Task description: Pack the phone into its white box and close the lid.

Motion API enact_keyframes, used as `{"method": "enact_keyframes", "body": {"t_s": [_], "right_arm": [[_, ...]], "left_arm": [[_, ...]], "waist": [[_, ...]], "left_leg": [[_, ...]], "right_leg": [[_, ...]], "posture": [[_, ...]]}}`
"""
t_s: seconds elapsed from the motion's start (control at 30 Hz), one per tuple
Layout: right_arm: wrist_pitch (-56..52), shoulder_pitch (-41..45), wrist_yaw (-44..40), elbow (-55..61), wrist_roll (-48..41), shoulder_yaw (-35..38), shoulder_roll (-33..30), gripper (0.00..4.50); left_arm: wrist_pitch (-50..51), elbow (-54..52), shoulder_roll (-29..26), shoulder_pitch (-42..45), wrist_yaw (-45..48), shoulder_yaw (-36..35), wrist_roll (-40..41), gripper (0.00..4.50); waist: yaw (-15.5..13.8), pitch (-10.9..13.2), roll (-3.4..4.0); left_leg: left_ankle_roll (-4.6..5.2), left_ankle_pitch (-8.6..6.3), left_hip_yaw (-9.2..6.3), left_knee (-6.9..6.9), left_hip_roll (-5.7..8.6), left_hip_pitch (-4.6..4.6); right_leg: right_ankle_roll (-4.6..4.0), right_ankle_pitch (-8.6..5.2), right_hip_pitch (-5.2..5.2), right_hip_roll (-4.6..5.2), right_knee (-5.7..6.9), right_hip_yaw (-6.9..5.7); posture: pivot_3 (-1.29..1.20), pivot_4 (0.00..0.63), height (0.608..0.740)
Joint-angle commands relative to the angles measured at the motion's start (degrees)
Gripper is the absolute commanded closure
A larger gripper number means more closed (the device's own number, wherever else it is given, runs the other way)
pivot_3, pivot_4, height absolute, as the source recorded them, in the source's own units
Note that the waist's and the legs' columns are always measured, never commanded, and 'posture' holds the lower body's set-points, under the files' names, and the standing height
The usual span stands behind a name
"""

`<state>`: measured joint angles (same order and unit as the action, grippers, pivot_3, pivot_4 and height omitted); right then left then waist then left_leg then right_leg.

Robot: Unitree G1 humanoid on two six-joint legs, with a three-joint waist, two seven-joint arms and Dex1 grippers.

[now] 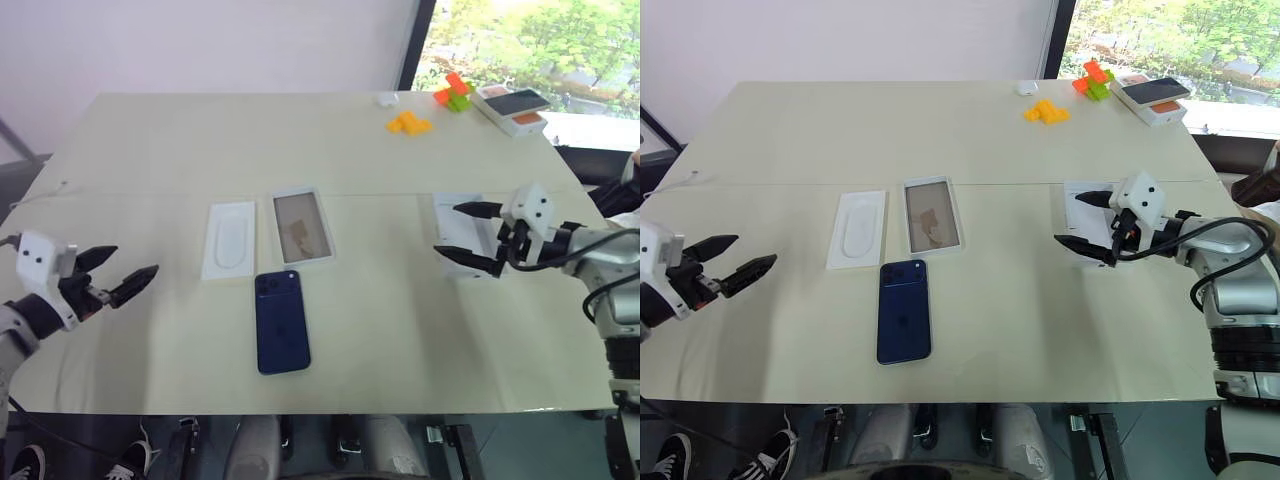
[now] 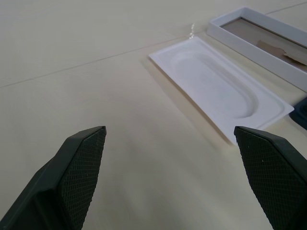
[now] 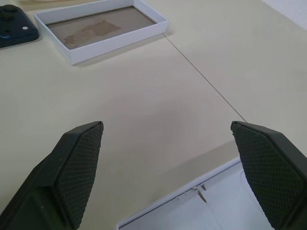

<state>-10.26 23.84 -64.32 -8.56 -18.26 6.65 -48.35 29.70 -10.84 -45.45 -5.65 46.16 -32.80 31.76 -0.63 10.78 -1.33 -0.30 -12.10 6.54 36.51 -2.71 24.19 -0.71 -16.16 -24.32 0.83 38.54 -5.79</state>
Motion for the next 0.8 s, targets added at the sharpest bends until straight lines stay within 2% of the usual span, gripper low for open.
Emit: {"method": "enact_keyframes", "body": {"t_s": [0.03, 0.5, 0.8], "right_arm": [[0.36, 1.59, 0.39, 2.36, -0.26, 0.45, -0.1, 0.04], [2.07, 1.25, -0.47, 0.04, 0.13, 1.11, -0.96, 0.04], [3.54, 1.38, -1.4, -3.1, 0.49, 1.75, -2.39, 0.04]], "left_arm": [[-1.09, -0.19, -0.93, 1.1, 0.32, -1.23, 0.37, 0.0], [-1.61, 0.4, -1.6, 2.41, -0.71, 0.08, -2.49, 0.0], [-1.55, -0.9, -0.75, 2.02, 0.1, -0.39, -0.78, 0.0]], "waist": [[0.0, 0.0, 0.0], [0.01, 0.0, 0.0], [-0.01, 0.0, 0.0]], "left_leg": [[0.0, 0.0, 0.0, 0.0, 0.0, 0.0], [0.0, 0.0, 0.0, -0.01, 0.0, 0.0], [0.0, 0.0, 0.0, -0.01, 0.0, 0.0]], "right_leg": [[0.0, 0.0, 0.0, 0.0, 0.0, 0.0], [0.0, 0.0, 0.0, 0.0, 0.0, 0.0], [0.0, 0.0, 0.0, 0.0, -0.01, 0.0]], "posture": [[0.0, 0.15, 0.737], [0.0, 0.15, 0.737], [0.0, 0.15, 0.737]]}}
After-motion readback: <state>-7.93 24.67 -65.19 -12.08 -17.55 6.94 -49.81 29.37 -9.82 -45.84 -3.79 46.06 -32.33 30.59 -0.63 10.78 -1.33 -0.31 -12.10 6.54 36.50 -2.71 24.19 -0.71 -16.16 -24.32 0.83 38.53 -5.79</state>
